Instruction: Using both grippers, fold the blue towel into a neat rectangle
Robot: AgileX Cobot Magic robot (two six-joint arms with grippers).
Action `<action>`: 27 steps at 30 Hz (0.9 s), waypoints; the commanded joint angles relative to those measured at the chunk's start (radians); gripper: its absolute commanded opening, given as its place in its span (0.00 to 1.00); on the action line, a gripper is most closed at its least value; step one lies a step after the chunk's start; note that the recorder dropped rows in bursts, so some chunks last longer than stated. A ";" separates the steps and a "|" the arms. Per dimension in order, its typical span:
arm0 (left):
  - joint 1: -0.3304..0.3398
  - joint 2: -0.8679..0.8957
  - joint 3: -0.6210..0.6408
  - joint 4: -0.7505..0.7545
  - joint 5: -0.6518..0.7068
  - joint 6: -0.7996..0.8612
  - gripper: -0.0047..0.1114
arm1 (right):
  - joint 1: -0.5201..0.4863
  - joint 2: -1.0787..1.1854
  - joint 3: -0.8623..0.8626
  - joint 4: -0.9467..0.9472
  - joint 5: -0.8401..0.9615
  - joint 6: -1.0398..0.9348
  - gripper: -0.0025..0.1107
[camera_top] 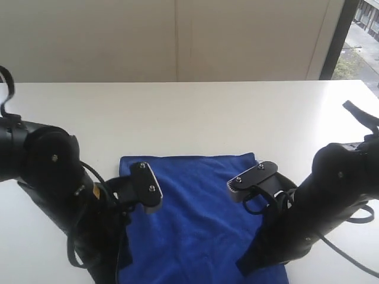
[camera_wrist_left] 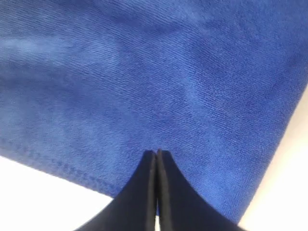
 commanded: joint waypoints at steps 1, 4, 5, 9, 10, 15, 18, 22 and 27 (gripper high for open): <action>0.011 -0.081 0.009 0.018 0.039 -0.039 0.04 | 0.011 0.004 0.003 0.004 -0.066 -0.013 0.02; 0.011 -0.111 0.009 0.018 0.067 -0.043 0.04 | 0.011 0.031 0.003 0.004 -0.089 -0.013 0.02; 0.011 -0.116 0.009 0.018 0.076 -0.043 0.04 | 0.011 0.044 0.003 0.004 -0.091 -0.013 0.02; 0.011 -0.126 0.009 0.018 0.096 -0.045 0.04 | 0.011 0.096 0.003 -0.012 -0.091 -0.013 0.02; 0.011 -0.126 0.009 0.018 0.098 -0.045 0.04 | 0.011 0.101 0.003 -0.020 -0.095 -0.013 0.02; 0.011 -0.126 0.010 0.018 0.102 -0.045 0.04 | 0.011 0.110 -0.001 -0.127 -0.111 0.050 0.02; 0.011 -0.126 0.010 0.018 0.102 -0.045 0.04 | 0.011 0.110 -0.012 -0.218 -0.109 0.126 0.02; 0.011 -0.126 0.010 0.018 0.102 -0.045 0.04 | 0.011 0.111 -0.025 -0.359 -0.082 0.256 0.02; 0.011 -0.126 0.010 0.018 0.102 -0.045 0.04 | 0.012 0.111 -0.025 -0.345 -0.082 0.272 0.02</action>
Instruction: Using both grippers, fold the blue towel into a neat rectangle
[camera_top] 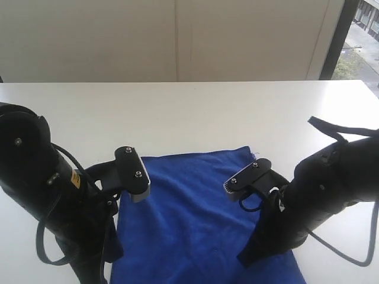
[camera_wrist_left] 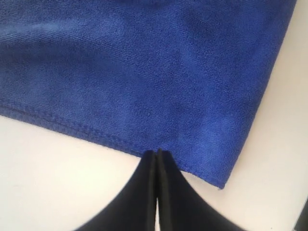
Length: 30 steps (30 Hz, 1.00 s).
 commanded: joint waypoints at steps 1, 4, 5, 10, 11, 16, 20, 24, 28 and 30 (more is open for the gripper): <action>0.003 -0.011 0.010 -0.004 0.021 -0.010 0.04 | -0.002 0.013 0.002 0.000 0.019 0.023 0.02; 0.003 -0.011 0.010 -0.008 0.021 -0.010 0.04 | 0.000 0.013 0.002 0.067 0.037 -0.008 0.02; 0.003 -0.011 0.010 -0.008 0.021 -0.010 0.04 | 0.001 0.013 0.005 0.074 0.039 -0.015 0.02; 0.003 -0.011 0.010 -0.012 0.021 -0.010 0.04 | 0.038 -0.001 0.006 0.073 0.051 -0.028 0.02; 0.003 -0.011 0.010 -0.012 0.021 -0.010 0.04 | 0.041 -0.014 0.003 0.069 0.041 -0.028 0.02; 0.003 -0.012 0.010 0.000 0.027 -0.026 0.04 | 0.041 -0.093 -0.086 0.066 0.022 -0.028 0.02; 0.003 -0.044 0.022 0.117 0.023 -0.195 0.04 | 0.037 -0.051 -0.229 0.066 0.030 -0.064 0.02; 0.003 -0.128 0.100 0.223 -0.044 -0.363 0.04 | 0.037 0.092 -0.401 0.100 0.082 -0.144 0.02; 0.003 -0.209 0.203 0.214 -0.129 -0.416 0.04 | 0.037 0.248 -0.547 0.163 0.132 -0.232 0.02; 0.003 -0.239 0.253 0.214 -0.158 -0.429 0.04 | 0.037 0.306 -0.602 0.163 0.138 -0.232 0.02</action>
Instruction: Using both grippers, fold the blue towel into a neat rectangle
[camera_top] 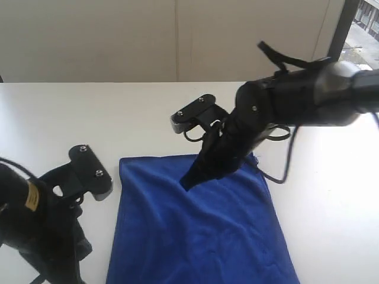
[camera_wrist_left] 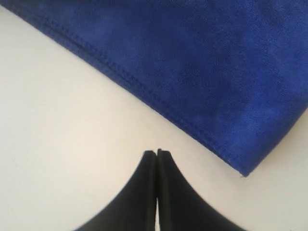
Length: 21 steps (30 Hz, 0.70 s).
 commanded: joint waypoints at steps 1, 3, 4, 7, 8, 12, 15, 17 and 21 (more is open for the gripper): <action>0.003 -0.077 0.110 0.000 -0.067 -0.057 0.04 | -0.002 0.139 -0.138 0.023 0.041 -0.045 0.02; 0.003 -0.094 0.144 0.000 -0.097 -0.066 0.04 | -0.002 0.185 -0.179 0.016 0.054 -0.045 0.02; 0.003 -0.103 0.159 0.000 -0.112 -0.072 0.04 | -0.002 0.206 -0.198 0.013 0.060 -0.045 0.02; 0.003 -0.103 0.183 0.000 -0.130 -0.073 0.04 | -0.002 0.254 -0.235 0.009 0.065 -0.045 0.02; 0.003 -0.103 0.187 0.000 -0.134 -0.073 0.04 | -0.002 0.265 -0.245 0.002 0.065 -0.045 0.02; 0.003 -0.103 0.194 0.000 -0.166 -0.073 0.04 | -0.004 0.306 -0.282 -0.038 0.065 -0.030 0.02; 0.003 -0.103 0.194 0.000 -0.179 -0.073 0.04 | -0.008 0.334 -0.308 -0.101 0.061 0.021 0.02; 0.003 -0.103 0.194 0.000 -0.181 -0.073 0.04 | -0.014 0.352 -0.335 -0.113 0.052 0.035 0.02; 0.003 -0.103 0.194 0.000 -0.201 -0.073 0.04 | -0.031 0.380 -0.394 -0.123 0.037 0.064 0.02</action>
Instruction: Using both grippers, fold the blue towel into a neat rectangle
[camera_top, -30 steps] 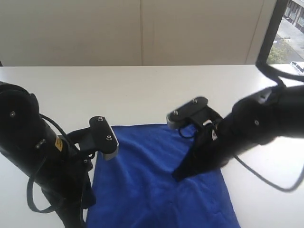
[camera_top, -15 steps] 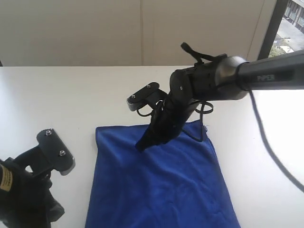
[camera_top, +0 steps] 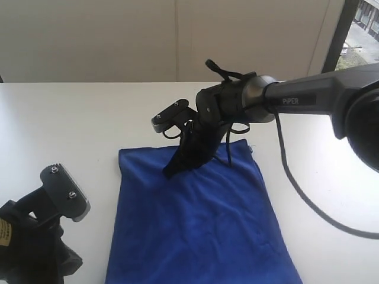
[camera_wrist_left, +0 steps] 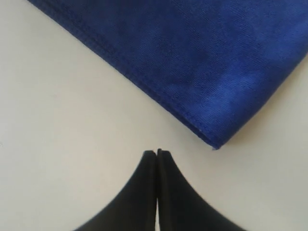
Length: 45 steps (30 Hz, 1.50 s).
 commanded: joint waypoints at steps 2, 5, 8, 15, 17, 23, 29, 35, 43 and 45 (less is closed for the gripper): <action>0.003 -0.008 0.009 0.000 -0.009 -0.011 0.04 | -0.028 0.054 -0.056 -0.036 -0.005 0.027 0.02; 0.003 -0.008 0.009 0.000 -0.013 -0.011 0.04 | -0.033 0.068 -0.075 -0.036 -0.002 0.030 0.02; 0.003 -0.008 0.009 0.000 -0.029 -0.011 0.04 | -0.034 0.044 -0.089 -0.034 -0.007 0.030 0.02; 0.003 -0.008 0.009 0.000 -0.089 0.086 0.04 | -0.034 -0.192 -0.058 -0.034 0.132 -0.077 0.02; 0.003 -0.008 0.009 0.000 -0.143 0.131 0.04 | -0.034 -0.270 -0.003 -0.038 0.172 -0.115 0.02; 0.003 0.006 -0.072 0.000 -0.069 0.200 0.04 | -0.034 -0.575 0.303 -0.042 0.247 -0.241 0.02; 0.003 0.111 -0.386 0.000 0.378 0.336 0.04 | -0.034 -0.793 0.566 -0.042 0.276 -0.270 0.02; 0.003 0.239 -0.417 -0.019 0.552 0.516 0.04 | -0.034 -0.828 0.671 -0.027 0.278 -0.314 0.02; 0.003 0.307 -0.375 -0.177 0.441 0.852 0.30 | -0.032 -0.820 0.810 0.026 0.117 -0.619 0.19; 0.003 0.307 -0.360 -0.188 0.412 0.937 0.43 | -0.032 -0.820 0.834 0.026 0.083 -0.693 0.28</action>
